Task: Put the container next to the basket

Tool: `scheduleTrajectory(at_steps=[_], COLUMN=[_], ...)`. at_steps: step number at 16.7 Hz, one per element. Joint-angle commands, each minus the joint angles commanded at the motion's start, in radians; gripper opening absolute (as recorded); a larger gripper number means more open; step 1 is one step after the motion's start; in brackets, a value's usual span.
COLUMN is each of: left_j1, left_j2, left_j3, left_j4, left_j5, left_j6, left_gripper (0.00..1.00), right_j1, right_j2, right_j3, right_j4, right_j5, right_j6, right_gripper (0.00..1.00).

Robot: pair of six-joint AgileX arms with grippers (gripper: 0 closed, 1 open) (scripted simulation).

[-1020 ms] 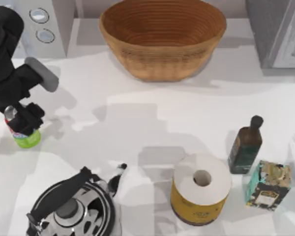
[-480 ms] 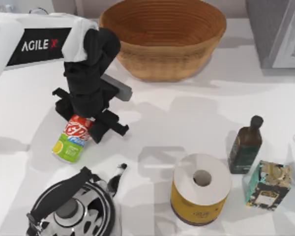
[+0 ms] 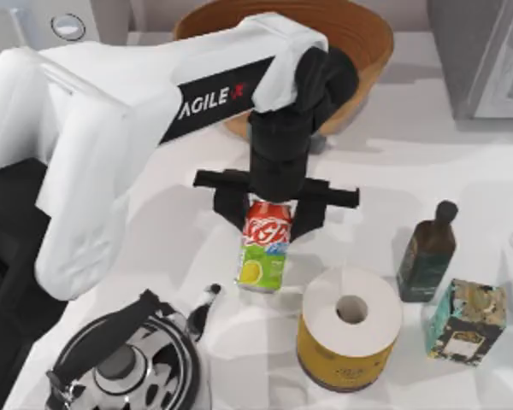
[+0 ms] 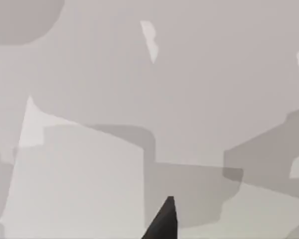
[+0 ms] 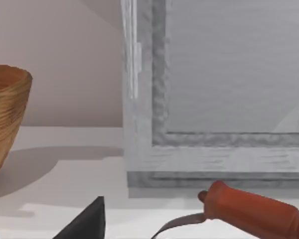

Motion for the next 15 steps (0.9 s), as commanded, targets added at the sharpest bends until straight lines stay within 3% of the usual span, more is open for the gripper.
scheduleTrajectory(at_steps=[3, 6, 15], left_j1=[-0.019, -0.012, -0.023], left_j2=[0.014, 0.012, -0.001], left_j3=[0.146, 0.215, 0.184], left_j4=[-0.09, -0.135, -0.124], left_j5=[-0.013, -0.024, -0.024], left_j6=[-0.137, -0.183, -0.185], left_gripper=[0.0, 0.0, 0.0], right_j1=[0.0, 0.0, 0.0], right_j2=[0.0, 0.0, 0.0], right_j3=[0.0, 0.0, 0.0], right_j4=[0.0, 0.0, 0.0], right_j5=[0.0, 0.0, 0.0], right_j6=[0.0, 0.0, 0.0], right_gripper=[1.0, 1.0, 1.0])
